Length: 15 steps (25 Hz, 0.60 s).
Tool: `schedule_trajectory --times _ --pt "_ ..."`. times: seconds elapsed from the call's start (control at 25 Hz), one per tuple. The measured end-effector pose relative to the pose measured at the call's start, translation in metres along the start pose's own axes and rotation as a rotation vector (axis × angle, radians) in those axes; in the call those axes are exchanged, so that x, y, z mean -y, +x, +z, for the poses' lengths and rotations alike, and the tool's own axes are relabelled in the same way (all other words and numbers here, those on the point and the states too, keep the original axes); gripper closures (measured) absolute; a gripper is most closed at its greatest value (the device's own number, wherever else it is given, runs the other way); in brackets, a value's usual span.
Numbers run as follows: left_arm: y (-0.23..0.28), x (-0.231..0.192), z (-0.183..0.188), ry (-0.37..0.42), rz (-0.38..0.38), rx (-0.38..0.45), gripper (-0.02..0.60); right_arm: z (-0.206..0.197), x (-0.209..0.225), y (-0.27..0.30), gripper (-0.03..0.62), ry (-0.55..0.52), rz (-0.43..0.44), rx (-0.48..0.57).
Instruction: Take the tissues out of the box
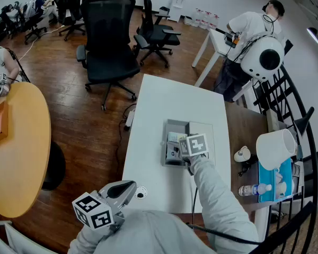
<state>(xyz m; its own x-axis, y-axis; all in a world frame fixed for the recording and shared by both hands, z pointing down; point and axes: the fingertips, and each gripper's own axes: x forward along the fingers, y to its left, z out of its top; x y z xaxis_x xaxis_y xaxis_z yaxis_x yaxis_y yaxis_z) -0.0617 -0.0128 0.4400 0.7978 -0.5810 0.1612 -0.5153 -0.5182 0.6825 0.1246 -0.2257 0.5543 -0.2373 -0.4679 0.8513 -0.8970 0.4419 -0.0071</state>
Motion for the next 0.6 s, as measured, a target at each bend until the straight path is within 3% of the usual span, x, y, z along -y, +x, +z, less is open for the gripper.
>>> schedule_trajectory --times 0.24,0.4,0.6 --pt "-0.021 -0.021 0.002 -0.007 0.017 -0.001 0.569 -0.023 -0.005 0.038 0.112 0.083 -0.022 -0.165" --pt "-0.030 -0.029 0.004 -0.015 0.029 0.013 0.568 -0.029 -0.008 0.053 0.112 0.203 0.019 -0.188" --pt "-0.037 -0.033 0.001 -0.023 0.050 0.014 0.568 -0.033 -0.010 0.054 0.116 0.219 0.048 -0.199"
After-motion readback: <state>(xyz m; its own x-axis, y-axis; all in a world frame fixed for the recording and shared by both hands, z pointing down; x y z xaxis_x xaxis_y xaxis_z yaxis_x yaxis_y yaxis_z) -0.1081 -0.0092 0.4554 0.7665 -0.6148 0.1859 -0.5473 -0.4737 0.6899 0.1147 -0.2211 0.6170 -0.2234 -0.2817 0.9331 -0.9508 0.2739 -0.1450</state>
